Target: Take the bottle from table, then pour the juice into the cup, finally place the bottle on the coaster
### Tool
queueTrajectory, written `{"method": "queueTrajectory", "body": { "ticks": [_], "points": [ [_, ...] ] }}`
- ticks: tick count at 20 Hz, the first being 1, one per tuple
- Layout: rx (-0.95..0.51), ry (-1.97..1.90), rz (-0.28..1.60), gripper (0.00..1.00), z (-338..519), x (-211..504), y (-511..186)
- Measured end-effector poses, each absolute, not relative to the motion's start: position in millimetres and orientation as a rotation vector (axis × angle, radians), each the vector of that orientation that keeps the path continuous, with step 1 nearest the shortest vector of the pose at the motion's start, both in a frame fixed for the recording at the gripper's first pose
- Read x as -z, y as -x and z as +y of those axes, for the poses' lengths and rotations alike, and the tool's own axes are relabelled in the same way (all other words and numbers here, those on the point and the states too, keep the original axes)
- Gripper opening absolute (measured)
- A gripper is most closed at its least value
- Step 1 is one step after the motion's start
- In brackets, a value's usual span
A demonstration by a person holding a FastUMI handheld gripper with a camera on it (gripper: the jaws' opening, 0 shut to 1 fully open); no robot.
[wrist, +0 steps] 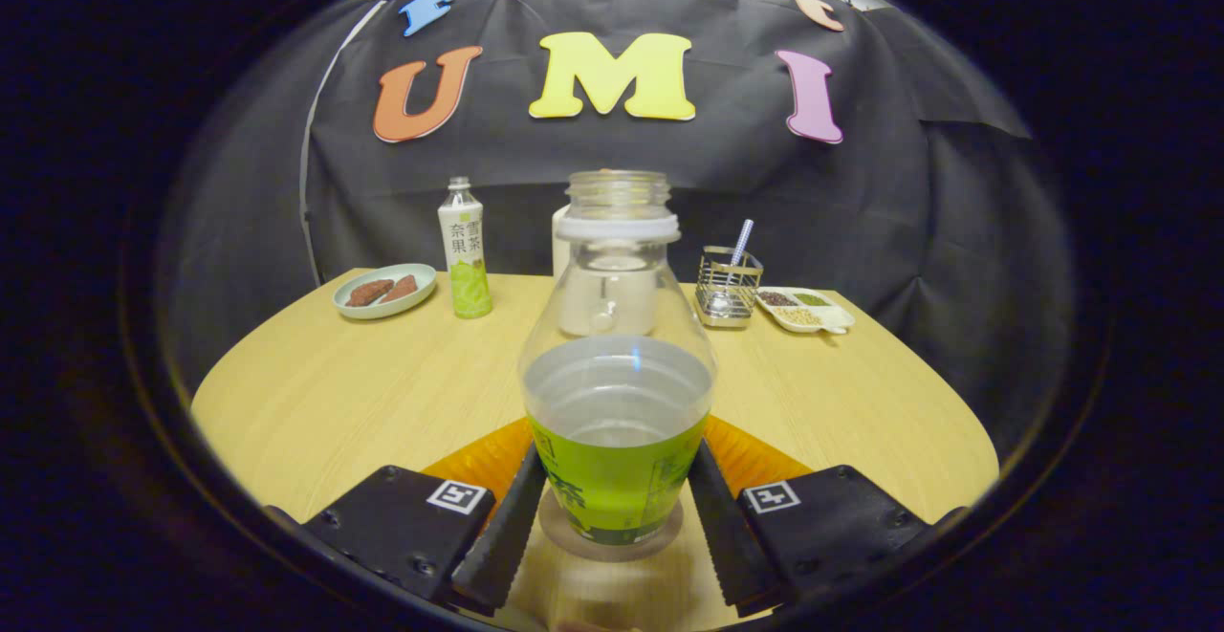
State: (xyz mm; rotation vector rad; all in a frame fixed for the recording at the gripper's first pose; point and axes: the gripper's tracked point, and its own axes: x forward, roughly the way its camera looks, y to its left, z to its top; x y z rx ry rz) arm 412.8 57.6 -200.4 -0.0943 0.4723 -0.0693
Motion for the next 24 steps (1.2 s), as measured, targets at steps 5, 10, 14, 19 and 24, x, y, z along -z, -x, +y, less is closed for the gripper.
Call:
{"method": "queueTrajectory", "body": {
  "ticks": [5,10,14,19,24],
  "points": [
    [0.062,0.083,0.471,0.83,55,198,-409],
    [0.057,0.093,0.433,0.84,57,189,-406],
    [0.028,0.060,0.430,0.92,63,187,-402],
    [0.030,0.065,0.408,1.00,62,180,-398],
    [0.022,0.070,0.396,1.00,62,166,-379]
  ]
}}
